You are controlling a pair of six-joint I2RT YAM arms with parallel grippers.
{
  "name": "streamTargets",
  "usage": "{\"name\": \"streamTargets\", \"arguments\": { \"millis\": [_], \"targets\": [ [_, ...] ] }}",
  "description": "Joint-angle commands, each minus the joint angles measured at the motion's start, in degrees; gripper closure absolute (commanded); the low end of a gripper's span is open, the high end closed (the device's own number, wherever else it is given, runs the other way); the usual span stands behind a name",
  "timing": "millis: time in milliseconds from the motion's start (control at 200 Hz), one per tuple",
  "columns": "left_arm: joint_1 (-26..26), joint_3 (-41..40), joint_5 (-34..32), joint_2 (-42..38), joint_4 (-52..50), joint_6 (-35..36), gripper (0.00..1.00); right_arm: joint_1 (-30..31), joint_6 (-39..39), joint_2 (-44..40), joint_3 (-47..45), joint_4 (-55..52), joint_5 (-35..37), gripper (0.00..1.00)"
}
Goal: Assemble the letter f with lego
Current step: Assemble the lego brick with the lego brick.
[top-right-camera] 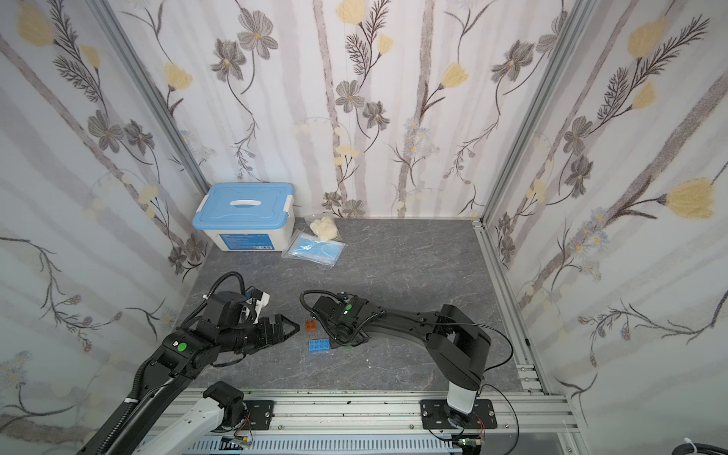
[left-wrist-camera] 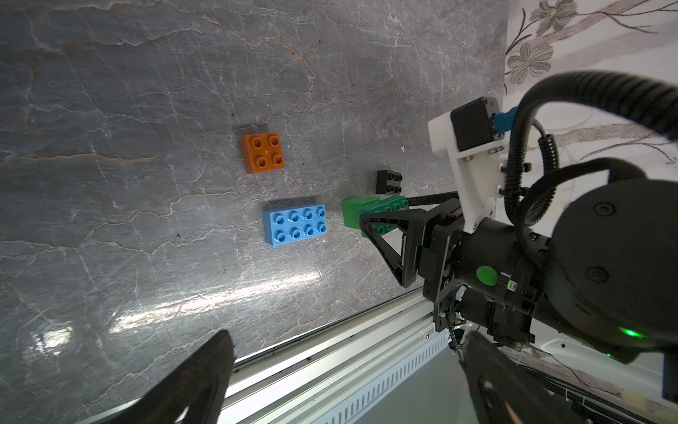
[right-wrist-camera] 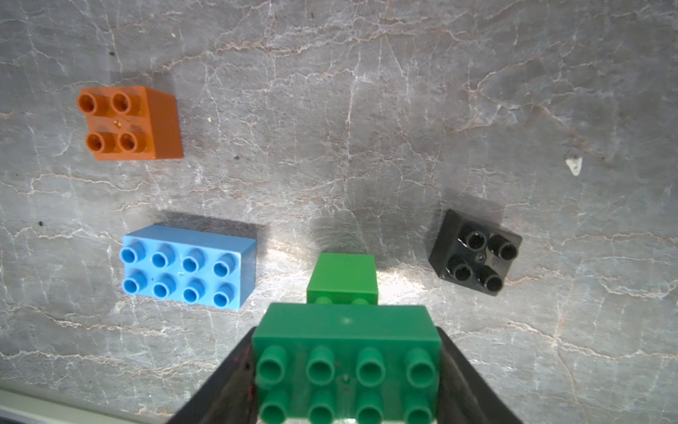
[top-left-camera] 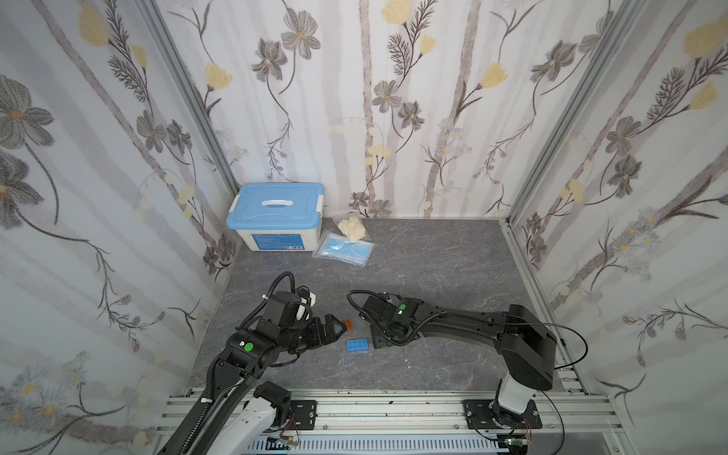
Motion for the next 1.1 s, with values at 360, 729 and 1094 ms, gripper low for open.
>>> {"name": "streamTargets", "arguments": {
  "millis": [360, 729, 1094],
  "targets": [
    [0.1, 0.0, -0.2, 0.2, 0.8, 0.1, 0.00, 0.1, -1.2, -1.2, -1.8, 3.6, -0.7, 0.39],
    [0.2, 0.0, -0.4, 0.4, 0.8, 0.1, 0.00, 0.3, -2.2, -1.4, -2.2, 4.5, -0.9, 0.37],
    [0.8, 0.0, -0.2, 0.9, 0.8, 0.1, 0.00, 0.7, -2.3, -1.3, -4.1, 6.6, -1.1, 0.36]
  ]
}}
